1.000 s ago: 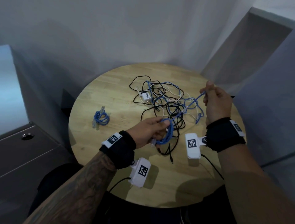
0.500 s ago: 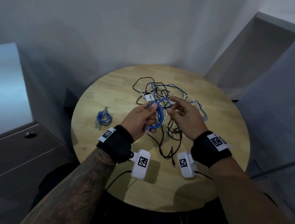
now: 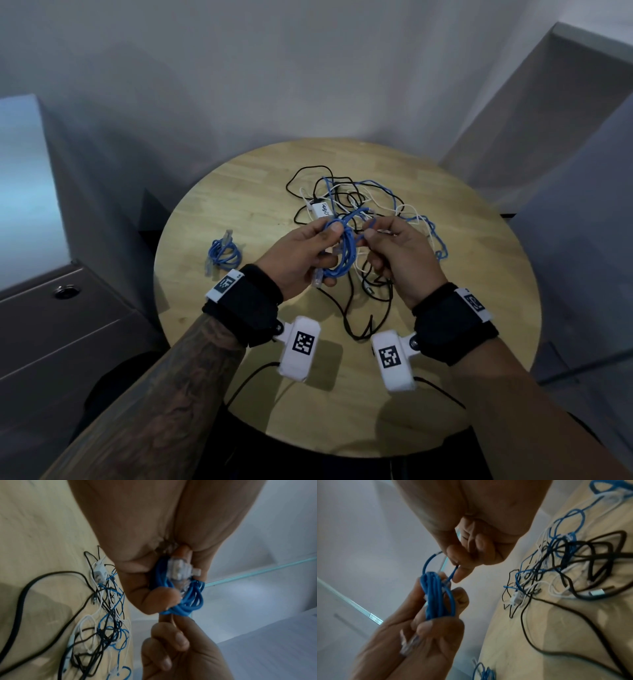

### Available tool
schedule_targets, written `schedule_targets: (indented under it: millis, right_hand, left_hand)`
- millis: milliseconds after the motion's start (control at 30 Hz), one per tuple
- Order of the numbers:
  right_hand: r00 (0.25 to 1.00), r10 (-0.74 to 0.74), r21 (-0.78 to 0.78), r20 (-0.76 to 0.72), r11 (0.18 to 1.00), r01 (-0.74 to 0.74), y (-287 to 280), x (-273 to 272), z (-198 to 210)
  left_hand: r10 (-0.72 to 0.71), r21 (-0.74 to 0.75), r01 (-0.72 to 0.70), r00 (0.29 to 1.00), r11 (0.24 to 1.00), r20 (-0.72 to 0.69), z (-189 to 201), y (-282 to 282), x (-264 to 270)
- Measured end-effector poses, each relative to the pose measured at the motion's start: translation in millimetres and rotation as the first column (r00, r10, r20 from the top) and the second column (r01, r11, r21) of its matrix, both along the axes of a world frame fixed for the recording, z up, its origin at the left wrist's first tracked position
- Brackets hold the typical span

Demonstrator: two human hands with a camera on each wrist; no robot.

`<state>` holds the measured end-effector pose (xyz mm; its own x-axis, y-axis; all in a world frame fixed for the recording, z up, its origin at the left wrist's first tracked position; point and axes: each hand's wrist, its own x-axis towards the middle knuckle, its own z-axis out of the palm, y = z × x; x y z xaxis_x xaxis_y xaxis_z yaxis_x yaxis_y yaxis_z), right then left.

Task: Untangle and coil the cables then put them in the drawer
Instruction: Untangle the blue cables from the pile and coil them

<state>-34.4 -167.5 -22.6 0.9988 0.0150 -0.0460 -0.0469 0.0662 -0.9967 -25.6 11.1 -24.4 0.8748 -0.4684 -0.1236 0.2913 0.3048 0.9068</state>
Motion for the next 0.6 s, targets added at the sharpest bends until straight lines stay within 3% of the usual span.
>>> schedule_targets:
  millis: [167,300,333,433,600]
  right_hand:
    - [0.996,0.084,0.002,-0.008,0.996,-0.084,11,-5,-2]
    - [0.982,0.162,-0.197,0.100,0.970,-0.140,22,-11,-9]
    - [0.983,0.143,-0.220,0.118,0.969,-0.115,24,-11,-10]
    - [0.994,-0.011,-0.078,0.105,0.997,0.020,28,-9,-7]
    - [0.950,-0.108,-0.198,0.293,0.965,0.170,14,-3,-2]
  left_hand:
    - [0.035,-0.099,-0.043,0.996,0.994,-0.078,-6,-5,4]
    - [0.123,-0.118,-0.134,0.988,0.984,-0.095,-9,-11,4]
    - [0.120,-0.112,-0.129,0.989,0.985,-0.086,-9,-12,2]
    - [0.113,-0.092,-0.117,0.992,0.989,-0.050,-7,-13,-2]
    - [0.103,-0.066,-0.102,0.994,0.993,0.020,-1,-18,-9]
